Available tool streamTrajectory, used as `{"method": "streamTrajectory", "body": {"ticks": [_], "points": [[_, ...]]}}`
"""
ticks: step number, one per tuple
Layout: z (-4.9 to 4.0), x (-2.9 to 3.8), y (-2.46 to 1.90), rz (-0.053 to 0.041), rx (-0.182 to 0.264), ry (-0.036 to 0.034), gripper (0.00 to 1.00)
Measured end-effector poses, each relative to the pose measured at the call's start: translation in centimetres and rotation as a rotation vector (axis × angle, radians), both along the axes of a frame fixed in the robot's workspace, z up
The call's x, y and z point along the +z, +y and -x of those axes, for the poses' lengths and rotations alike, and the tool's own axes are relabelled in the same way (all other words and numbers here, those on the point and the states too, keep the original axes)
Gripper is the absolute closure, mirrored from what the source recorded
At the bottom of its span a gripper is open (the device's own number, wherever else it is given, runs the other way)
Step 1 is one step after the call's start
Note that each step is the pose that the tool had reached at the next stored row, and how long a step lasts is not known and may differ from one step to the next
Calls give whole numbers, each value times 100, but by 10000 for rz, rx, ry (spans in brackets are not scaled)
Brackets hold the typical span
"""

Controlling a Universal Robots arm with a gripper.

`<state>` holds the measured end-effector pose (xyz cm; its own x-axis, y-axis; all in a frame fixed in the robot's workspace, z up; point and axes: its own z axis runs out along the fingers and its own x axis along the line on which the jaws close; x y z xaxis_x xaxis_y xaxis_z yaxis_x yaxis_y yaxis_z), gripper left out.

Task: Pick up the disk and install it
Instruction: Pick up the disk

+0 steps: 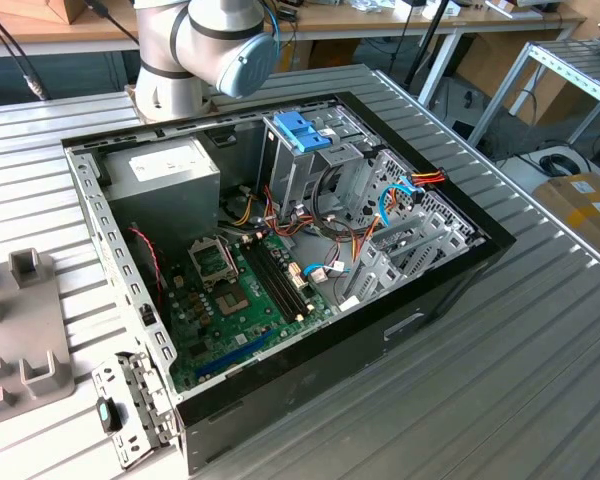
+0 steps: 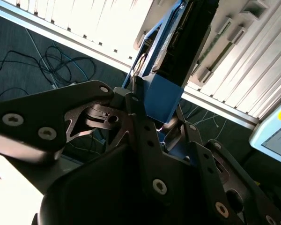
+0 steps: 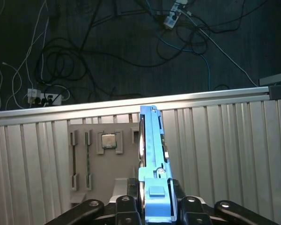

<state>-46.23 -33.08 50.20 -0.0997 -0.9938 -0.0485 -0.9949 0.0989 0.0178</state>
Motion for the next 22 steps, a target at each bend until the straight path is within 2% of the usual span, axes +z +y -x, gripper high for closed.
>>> {"method": "streamTrajectory", "body": {"ticks": [2, 4, 7, 8, 11, 12, 18, 20, 22], "points": [[-7, 0, -47, 0, -3, 1, 63], [-25, 0, -126, 0, -2, 1, 63], [-125, 0, -248, 1, -3, 22, 63], [-151, 0, -274, 1, -2, 27, 63], [-218, -1, -334, 2, -3, 42, 63], [-264, -1, -362, 2, -2, 52, 63], [-454, -2, -469, 4, -3, 89, 63], [-552, -3, -524, 6, -2, 107, 63], [-600, -3, -554, 8, -3, 116, 63]]}}
